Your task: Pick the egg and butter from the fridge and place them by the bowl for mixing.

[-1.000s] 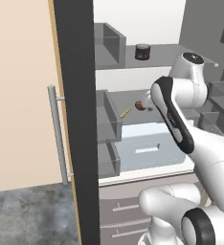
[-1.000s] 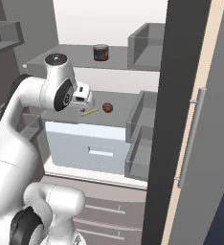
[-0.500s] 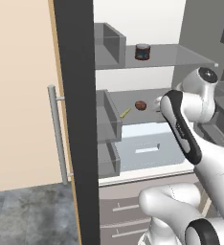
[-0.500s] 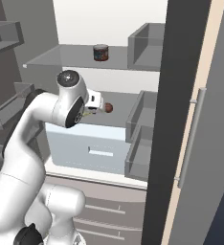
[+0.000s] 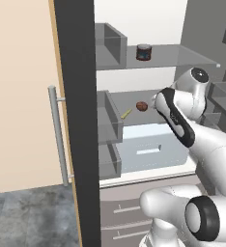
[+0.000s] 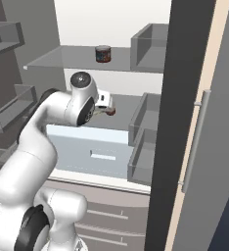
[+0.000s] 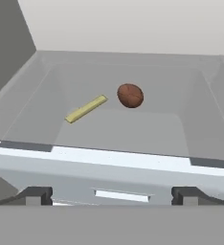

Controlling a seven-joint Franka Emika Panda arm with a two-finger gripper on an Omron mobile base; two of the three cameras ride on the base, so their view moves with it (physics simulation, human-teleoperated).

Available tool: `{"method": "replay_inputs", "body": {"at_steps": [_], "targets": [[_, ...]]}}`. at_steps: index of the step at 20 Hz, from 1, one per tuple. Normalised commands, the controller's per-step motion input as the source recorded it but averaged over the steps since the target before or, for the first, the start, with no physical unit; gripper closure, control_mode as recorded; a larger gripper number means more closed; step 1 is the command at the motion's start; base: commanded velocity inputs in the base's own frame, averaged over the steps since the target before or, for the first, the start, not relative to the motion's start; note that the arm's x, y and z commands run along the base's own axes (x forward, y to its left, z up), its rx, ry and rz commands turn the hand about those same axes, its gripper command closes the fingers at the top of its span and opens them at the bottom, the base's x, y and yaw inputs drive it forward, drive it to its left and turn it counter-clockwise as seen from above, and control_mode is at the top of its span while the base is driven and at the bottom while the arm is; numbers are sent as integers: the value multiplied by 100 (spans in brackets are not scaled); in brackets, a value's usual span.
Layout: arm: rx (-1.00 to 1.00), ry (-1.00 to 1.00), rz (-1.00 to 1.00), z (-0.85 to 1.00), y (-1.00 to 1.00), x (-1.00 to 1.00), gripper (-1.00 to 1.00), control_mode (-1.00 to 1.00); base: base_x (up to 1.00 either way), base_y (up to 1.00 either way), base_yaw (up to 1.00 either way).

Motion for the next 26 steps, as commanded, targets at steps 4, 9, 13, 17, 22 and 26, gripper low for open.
{"method": "replay_inputs", "body": {"at_steps": [4,9,13,17,22,26], "targets": [[0,0,0,-26,0,36,-100,-100,0,0,0],[0,0,0,-35,0,28,-100,-100,0,0,0],[1,-1,0,-14,0,32,-100,-100,0,0,0],[0,0,0,-2,-7,33,-100,-100,0,0,0],[0,0,0,-7,-5,32,-100,-100,0,0,0],[2,0,2,-13,0,41,-100,-100,0,0,0]]}}
